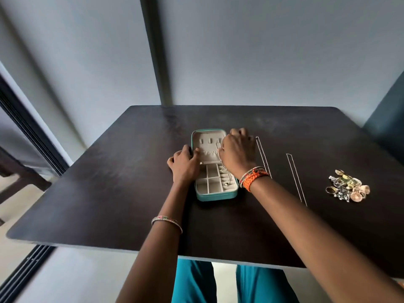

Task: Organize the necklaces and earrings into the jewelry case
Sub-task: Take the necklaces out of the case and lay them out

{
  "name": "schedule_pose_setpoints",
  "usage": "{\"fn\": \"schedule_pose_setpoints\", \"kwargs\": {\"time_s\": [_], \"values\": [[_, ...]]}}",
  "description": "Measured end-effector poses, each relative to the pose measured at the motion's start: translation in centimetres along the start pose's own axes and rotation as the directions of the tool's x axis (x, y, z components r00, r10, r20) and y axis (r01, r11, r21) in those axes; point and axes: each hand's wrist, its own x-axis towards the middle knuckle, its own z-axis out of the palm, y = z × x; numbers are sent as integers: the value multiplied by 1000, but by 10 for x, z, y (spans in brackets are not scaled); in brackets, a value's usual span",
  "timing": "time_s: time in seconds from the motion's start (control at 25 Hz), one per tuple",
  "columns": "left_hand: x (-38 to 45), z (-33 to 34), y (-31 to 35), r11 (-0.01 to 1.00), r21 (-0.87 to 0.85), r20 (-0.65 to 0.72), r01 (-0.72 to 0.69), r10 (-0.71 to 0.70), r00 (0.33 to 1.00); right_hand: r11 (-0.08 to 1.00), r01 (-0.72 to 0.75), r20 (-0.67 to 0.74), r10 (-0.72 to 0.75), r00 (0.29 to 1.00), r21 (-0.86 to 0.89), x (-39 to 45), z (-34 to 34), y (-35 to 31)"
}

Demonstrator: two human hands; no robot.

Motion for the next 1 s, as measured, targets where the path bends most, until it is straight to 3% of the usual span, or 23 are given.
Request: {"fn": "schedule_pose_setpoints", "kwargs": {"time_s": [0.16,0.32,0.48,0.76,0.88,1.0], "values": [[-3,0,-2,998,-53,-49,-44,41,998,997,36,-48,-39,998,-64,2,1,-2],[-2,-1,-1,990,-97,-77,-106,98,992,999,-25,-94,23,995,-23,4,3,-1],[1,1,-7,957,-261,-61,-129,117,991,995,-76,-162,64,985,-67,-1,7,-9],[-5,-5,-2,945,-311,-41,-104,96,995,965,73,-85,-97,992,-252,0,12,-14],[-7,-4,-1,939,-326,-55,-106,94,994,981,45,-112,-67,991,-186,-1,2,-10],[-8,-4,-1,939,-325,-67,-114,97,993,985,22,-42,-30,999,-169,-5,-4,-7]]}}
